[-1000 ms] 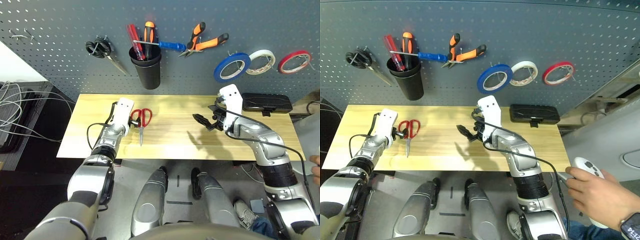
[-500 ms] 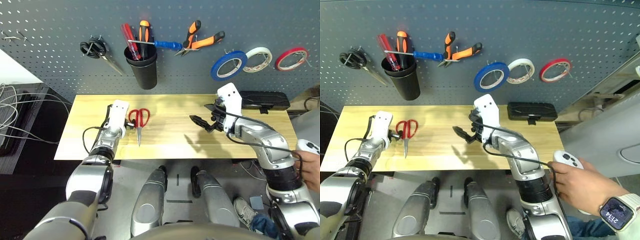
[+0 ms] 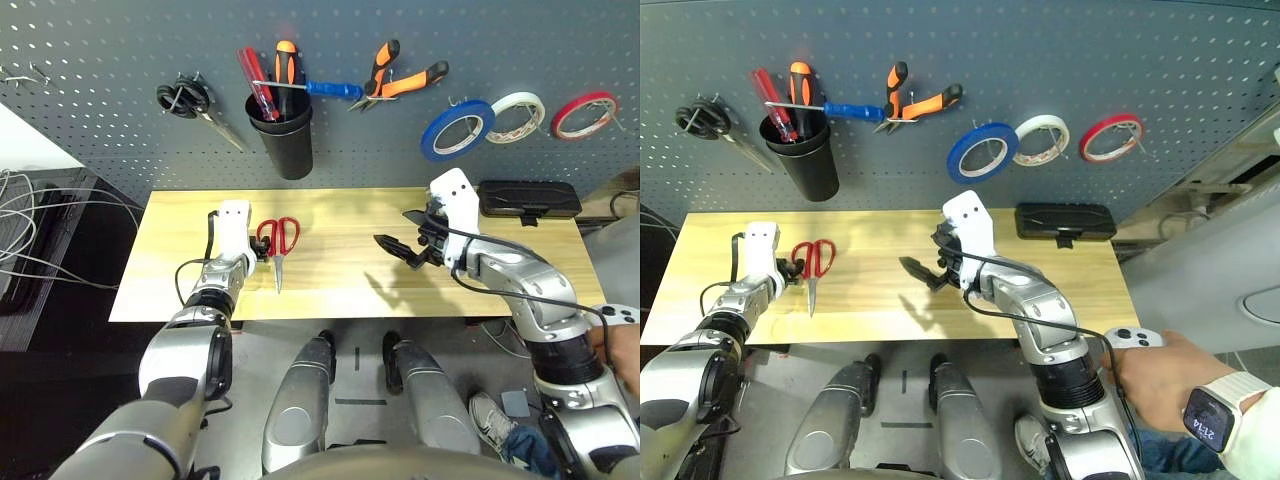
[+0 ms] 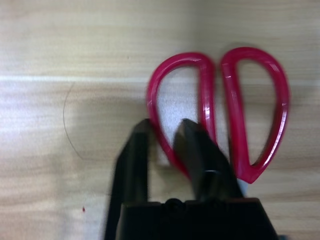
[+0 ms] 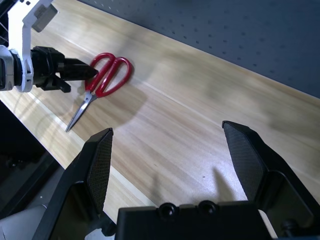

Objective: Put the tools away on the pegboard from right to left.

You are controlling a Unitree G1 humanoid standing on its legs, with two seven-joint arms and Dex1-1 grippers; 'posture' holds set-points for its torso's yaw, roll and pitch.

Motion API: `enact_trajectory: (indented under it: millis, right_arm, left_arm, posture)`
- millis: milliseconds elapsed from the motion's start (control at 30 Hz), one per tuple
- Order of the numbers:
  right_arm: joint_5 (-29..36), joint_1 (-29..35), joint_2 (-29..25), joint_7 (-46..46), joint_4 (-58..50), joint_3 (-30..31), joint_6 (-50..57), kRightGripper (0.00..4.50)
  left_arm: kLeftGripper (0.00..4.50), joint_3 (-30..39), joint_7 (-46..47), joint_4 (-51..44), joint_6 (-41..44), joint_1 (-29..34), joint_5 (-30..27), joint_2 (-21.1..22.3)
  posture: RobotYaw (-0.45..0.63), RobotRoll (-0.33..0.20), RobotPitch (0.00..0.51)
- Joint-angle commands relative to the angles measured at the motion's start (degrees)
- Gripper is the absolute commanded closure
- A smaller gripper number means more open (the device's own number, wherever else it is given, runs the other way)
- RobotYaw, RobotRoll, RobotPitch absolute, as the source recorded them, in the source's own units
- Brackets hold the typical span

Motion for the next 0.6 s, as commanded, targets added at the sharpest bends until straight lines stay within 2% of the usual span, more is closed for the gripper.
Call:
enact_trajectory:
  millis: [33, 167, 333, 467, 600]
  right_arm:
    - [0.0, -0.3, 0.4, 0.6, 0.7, 0.8, -1.2, 0.0]
    - [-0.1, -1.0, 0.7, 1.0, 2.0, 0.8, -3.0, 0.0]
    - [-0.4, -2.0, 1.7, 2.3, 4.0, 1.2, -7.6, 0.0]
    - [-0.5, -2.7, 2.3, 3.1, 5.1, 1.5, -9.5, 0.0]
    - [-0.9, -2.7, 2.0, 4.5, 6.0, 2.2, -11.2, 0.0]
  left_arm:
    - [4.37, 0.1, -0.1, 4.4, 8.1, 4.1, -0.6, -1.4]
    - [4.44, 0.7, -0.4, 3.0, 7.5, 4.2, -1.5, -1.9]
    - [4.44, -0.1, -0.8, -1.4, -1.3, 5.9, -1.0, -2.8]
    - [4.44, -1.3, -3.6, -12.5, -15.4, 12.0, -1.1, -4.6]
    - [4.44, -2.6, -5.2, -26.4, -23.6, 20.3, -1.5, -6.0]
  posture:
    - [-0.02, 0.0, 0.272]
    - [0.0, 0.0, 0.258]
    - [0.02, 0.0, 0.242]
    - [0.04, 0.0, 0.235]
    - [0.06, 0.0, 0.23]
